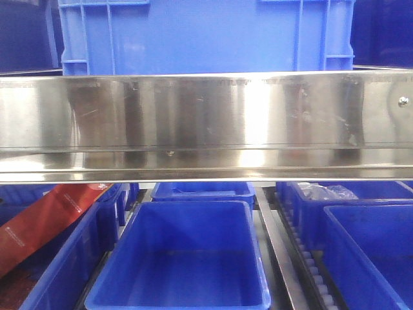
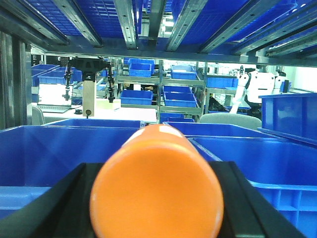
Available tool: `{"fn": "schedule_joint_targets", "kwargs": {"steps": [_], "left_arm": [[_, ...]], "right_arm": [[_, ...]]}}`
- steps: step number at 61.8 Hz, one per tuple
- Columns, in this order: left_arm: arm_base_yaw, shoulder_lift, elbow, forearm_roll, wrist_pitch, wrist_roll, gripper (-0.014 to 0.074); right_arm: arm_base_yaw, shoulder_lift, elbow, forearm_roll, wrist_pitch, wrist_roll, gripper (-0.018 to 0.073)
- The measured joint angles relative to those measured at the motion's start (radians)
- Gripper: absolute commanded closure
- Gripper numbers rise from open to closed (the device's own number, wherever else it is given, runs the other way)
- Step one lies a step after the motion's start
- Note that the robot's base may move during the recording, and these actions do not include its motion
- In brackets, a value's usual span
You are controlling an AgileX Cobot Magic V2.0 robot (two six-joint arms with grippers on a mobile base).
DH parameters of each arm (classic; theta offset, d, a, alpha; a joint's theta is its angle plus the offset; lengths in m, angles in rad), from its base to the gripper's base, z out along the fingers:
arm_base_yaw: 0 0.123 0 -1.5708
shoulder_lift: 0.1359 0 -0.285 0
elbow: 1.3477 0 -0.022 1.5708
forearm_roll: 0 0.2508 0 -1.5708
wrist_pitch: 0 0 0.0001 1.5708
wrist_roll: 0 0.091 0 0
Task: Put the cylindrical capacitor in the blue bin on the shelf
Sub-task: 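Move the right gripper with the capacitor over a blue bin, then open the right gripper to drop the capacitor into the bin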
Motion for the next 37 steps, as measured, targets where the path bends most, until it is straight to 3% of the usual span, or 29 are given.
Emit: {"fn": "schedule_joint_targets", "kwargs": {"steps": [21,37], "left_arm": [[0.0,0.005,-0.007,0.0,0.01,0.0,0.0707],[-0.054,0.233,-0.167,0.0,0.056,0.038,0.0707]], "right_arm": [[0.006,0.006,0.0,0.0,-0.062,-0.005,0.0726],[0.145,0.191,-0.153,-0.005,-0.151,-0.101,0.0725]]}}
